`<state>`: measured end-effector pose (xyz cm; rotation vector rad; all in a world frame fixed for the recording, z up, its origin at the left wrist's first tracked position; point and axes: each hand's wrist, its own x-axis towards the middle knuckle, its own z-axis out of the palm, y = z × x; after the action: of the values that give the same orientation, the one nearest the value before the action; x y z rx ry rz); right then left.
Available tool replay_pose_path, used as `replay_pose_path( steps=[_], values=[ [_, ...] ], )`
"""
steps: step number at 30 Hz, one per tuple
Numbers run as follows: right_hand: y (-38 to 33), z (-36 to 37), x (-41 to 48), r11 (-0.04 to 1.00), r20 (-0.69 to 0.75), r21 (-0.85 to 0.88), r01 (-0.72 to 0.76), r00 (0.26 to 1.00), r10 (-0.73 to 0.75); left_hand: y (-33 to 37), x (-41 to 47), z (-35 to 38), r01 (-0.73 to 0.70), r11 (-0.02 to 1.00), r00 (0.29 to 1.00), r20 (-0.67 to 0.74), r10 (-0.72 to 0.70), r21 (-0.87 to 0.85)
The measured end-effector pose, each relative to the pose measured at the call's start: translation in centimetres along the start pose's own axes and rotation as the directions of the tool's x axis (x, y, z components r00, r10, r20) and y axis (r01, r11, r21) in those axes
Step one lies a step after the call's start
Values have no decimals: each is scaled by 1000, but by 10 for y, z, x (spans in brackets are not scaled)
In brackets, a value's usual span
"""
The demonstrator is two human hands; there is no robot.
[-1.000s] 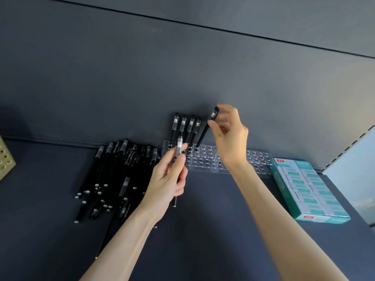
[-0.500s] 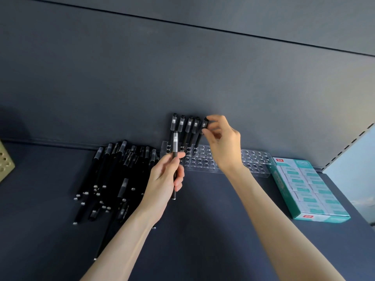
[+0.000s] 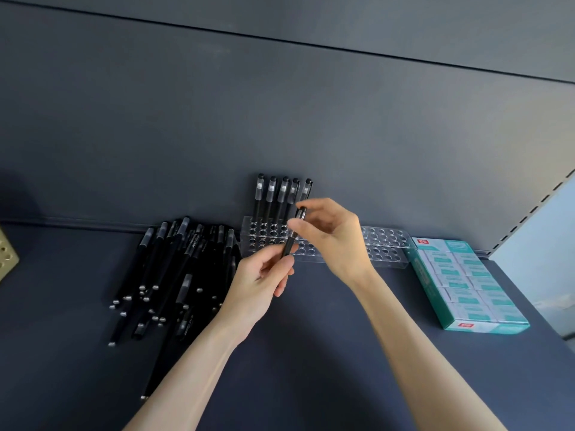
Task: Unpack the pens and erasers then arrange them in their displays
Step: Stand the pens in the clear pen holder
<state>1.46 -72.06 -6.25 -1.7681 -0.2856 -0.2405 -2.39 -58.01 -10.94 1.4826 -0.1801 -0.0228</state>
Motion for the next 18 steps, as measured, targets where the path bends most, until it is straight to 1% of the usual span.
replay_pose_path(
  steps=[3, 5, 6, 7, 8, 9, 10, 11, 13, 15, 18],
  values=[
    [-3, -3, -3, 999, 33, 37, 7, 999, -8, 0, 0, 1, -9, 1000, 999, -39, 9, -8],
    [-5, -5, -4, 999, 83, 33, 11, 996, -14, 1, -1, 3, -13, 1000, 998, -66, 12, -9],
    [-5, -5, -5, 999, 79, 16, 28, 996, -30, 2, -1, 4, -5, 1000, 997, -82, 4, -14],
    [-6, -7, -4, 998, 42, -14, 55, 998, -54, 2, -1, 4, 2, 1000, 994, -107, -3, -7],
    [-7, -10, -3, 995, -21, -52, 81, 996, -83, 2, -1, 4, 3, 999, 989, -145, 3, 42],
    [-8, -13, 0, 991, -94, -89, 100, 990, -109, 1, 0, 1, 0, 989, 981, -194, 30, 150],
    [-10, -18, 4, 986, -163, -117, 116, 977, -134, 1, 1, -2, -7, 957, 968, -240, 80, 289],
    [-12, -22, 9, 981, -222, -140, 134, 961, -163, 3, 4, -7, -14, 904, 952, -269, 143, 428],
    [-13, -30, 19, 967, -298, -183, 179, 927, -228, 7, 12, -16, -10, 767, 929, -277, 244, 642],
    [-13, -32, 27, 949, -330, -226, 221, 899, -288, 11, 24, -24, 35, 658, 932, -262, 250, 752],
    [-6, -31, 35, 937, -330, -257, 237, 890, -316, 12, 40, -27, 118, 572, 956, -249, 157, 812]
  ],
)
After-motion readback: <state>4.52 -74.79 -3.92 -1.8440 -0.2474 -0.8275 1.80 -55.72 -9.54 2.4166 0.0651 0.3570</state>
